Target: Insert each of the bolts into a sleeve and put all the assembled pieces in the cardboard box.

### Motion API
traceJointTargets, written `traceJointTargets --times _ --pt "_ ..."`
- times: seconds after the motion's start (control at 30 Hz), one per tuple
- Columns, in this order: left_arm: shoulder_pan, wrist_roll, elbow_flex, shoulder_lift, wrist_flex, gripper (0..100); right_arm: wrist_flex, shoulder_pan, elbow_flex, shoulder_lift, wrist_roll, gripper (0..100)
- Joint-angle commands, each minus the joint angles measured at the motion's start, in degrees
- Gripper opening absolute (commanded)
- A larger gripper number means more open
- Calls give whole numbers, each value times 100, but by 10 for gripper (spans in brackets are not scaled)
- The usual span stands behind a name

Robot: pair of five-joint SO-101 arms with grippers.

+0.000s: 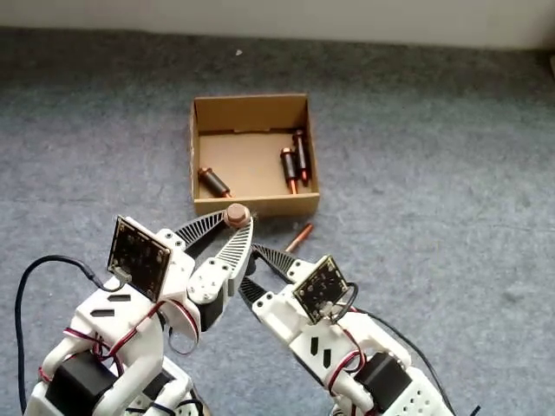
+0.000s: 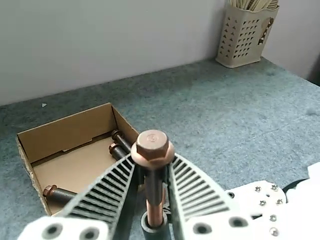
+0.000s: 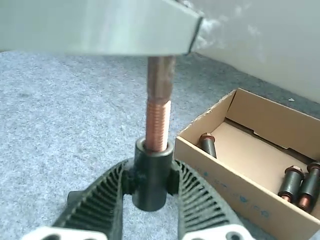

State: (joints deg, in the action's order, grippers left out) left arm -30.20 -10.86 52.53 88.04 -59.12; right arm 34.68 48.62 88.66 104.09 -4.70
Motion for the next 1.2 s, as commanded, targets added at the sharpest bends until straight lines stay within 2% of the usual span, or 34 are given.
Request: traceJointTargets --times 0.0,0.47,0.6,0.7,0.97,1.17 --pt "-92 -18 4 -13 -123 6 -163 -66 -92 66 -53 5" --pt "48 633 690 -13 -105 19 -163 -75 -75 66 -53 5" --pt "690 527 778 -13 -132 188 -163 -84 -66 66 -53 5" --pt "1147 18 892 -13 -97 294 -163 -84 -57 66 -53 5" --pt "1244 185 453 -13 -334 289 -145 -84 -48 66 -53 5" --pt "1473 193 -154 -13 -818 288 -136 -541 -40 66 -44 5"
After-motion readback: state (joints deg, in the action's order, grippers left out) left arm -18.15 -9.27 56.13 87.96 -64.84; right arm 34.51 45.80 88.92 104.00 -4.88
